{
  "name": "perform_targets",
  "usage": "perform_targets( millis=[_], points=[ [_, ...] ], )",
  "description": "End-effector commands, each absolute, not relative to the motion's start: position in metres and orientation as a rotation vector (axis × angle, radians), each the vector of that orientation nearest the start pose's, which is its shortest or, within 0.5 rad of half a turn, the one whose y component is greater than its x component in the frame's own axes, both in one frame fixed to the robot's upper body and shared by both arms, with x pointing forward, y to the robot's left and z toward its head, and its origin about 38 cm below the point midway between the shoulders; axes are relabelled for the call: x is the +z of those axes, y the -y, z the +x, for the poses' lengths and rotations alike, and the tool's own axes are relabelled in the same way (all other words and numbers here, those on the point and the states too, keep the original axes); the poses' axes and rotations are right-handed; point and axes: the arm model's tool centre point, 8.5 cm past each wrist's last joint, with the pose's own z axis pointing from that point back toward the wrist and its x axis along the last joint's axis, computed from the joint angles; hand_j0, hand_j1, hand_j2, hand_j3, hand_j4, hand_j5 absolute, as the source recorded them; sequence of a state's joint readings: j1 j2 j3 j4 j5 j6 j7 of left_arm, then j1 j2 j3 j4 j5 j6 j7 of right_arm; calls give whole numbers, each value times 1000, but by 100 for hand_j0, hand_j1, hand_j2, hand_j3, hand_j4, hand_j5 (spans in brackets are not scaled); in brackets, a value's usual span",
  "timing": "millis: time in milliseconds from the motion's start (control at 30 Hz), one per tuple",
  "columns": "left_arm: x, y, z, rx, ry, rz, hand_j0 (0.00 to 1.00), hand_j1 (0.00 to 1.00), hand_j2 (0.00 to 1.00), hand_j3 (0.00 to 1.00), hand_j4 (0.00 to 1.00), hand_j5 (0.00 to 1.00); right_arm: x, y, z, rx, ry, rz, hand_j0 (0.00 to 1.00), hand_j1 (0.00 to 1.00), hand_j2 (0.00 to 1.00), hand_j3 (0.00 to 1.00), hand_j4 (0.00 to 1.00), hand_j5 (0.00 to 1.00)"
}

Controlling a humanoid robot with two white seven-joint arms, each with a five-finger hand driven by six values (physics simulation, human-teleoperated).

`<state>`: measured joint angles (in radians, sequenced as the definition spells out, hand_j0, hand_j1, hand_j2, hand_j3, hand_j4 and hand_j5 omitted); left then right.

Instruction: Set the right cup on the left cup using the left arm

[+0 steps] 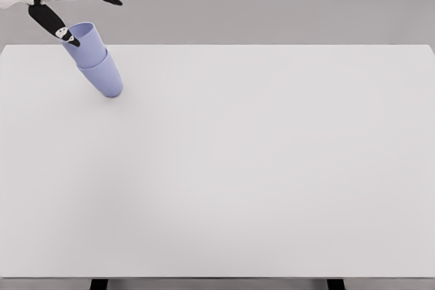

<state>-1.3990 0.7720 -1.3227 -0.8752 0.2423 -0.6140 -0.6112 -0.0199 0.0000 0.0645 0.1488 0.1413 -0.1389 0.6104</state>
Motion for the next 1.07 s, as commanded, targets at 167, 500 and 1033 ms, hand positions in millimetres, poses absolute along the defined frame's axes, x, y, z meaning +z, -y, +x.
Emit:
perform_targets(
  millis=[167,500,1033],
  points=[
    [376,-292,416,-1958,1661,-73,100,100,100,100,100,100,-245,223,-34,199,-62,540,100,100,100,100,100,100],
    [326,-271,366,-1980,1608,-327,100,100,100,100,100,100,-245,223,-34,199,-62,540,100,100,100,100,100,100],
    [306,-261,364,-1959,1601,-400,100,100,100,100,100,100,-245,223,-34,199,-63,540,100,100,100,100,100,100]
  ],
)
